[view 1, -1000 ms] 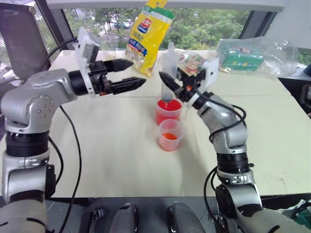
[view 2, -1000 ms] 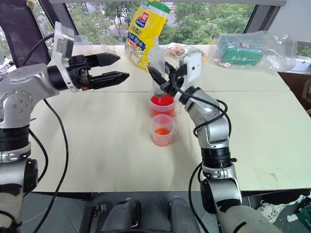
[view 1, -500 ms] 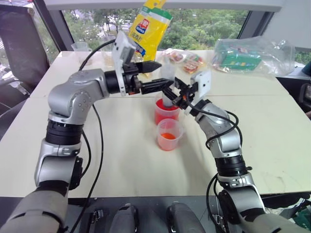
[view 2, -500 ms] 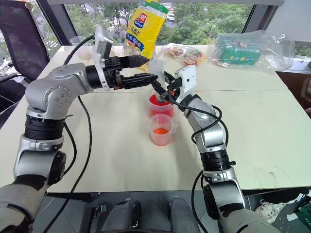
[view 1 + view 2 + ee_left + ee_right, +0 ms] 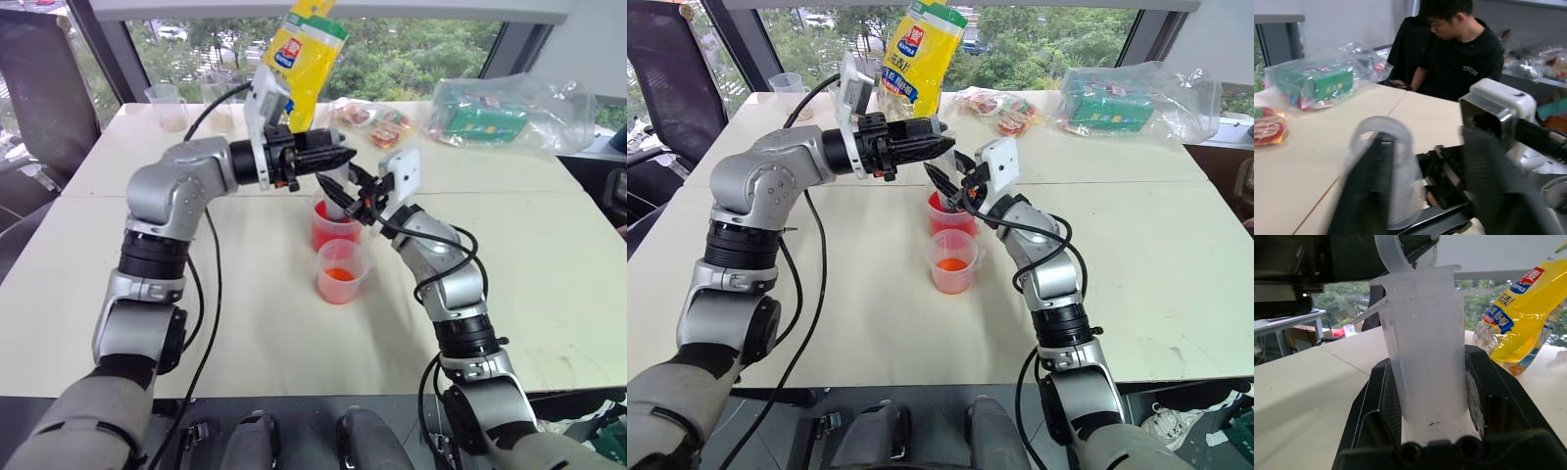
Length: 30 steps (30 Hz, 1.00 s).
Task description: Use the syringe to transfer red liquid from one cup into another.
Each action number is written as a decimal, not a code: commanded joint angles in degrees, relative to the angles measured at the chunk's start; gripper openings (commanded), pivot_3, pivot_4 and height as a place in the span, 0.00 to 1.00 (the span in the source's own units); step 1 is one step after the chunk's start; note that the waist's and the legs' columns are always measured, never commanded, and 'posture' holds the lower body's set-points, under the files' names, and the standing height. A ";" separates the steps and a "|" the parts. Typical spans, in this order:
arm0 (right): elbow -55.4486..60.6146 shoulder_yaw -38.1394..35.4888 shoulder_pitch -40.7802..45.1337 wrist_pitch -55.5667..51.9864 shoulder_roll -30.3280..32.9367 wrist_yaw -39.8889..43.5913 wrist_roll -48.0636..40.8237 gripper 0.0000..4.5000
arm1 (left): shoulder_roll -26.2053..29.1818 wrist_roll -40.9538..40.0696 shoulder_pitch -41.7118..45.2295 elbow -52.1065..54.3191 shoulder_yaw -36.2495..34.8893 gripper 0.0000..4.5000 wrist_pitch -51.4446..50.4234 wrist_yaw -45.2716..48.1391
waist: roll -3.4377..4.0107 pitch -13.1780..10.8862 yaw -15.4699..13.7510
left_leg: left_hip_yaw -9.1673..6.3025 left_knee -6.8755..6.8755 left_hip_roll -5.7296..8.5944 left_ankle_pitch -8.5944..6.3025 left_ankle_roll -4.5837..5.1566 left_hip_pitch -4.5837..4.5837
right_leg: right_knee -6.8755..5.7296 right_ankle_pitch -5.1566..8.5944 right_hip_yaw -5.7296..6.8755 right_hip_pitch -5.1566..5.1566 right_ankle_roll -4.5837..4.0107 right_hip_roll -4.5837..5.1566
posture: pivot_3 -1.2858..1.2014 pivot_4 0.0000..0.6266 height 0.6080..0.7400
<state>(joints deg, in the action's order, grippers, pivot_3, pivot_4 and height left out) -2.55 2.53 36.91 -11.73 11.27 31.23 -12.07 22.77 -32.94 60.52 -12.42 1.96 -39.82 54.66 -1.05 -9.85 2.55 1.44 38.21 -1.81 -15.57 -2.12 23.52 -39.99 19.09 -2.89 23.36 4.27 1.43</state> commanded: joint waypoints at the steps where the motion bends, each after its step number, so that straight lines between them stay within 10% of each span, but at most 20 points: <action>1: 1.10 0.20 0.98 0.88 -0.06 0.10 -0.17 0.31 | -1.30 0.39 1.93 0.15 0.46 0.06 1.33 1.59 | 0.00 0.00 -0.01 | 0.00 0.00 0.00 0.00 0.00 0.00 | 0.00 0.00 0.00 0.00 0.00 0.00 | 0.52 0.24 1.00; 30: -2.33 1.85 -0.93 -5.06 1.18 2.83 -0.69 0.31 | -1.05 4.27 12.57 -7.20 -4.25 0.01 6.71 2.68 | 0.00 0.00 -0.04 | 0.00 0.00 0.00 0.00 -0.01 0.00 | 0.00 0.00 0.00 0.00 0.00 0.00 | 0.52 0.24 1.00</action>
<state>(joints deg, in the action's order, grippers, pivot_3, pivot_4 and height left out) -3.61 1.73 38.03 -14.74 12.26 32.56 -13.39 21.13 -27.94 67.61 -22.57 1.50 -37.75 57.99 -1.05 -9.85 2.51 1.44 38.21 -1.81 -15.57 -2.13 23.51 -39.99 19.09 -2.89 23.36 4.27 1.43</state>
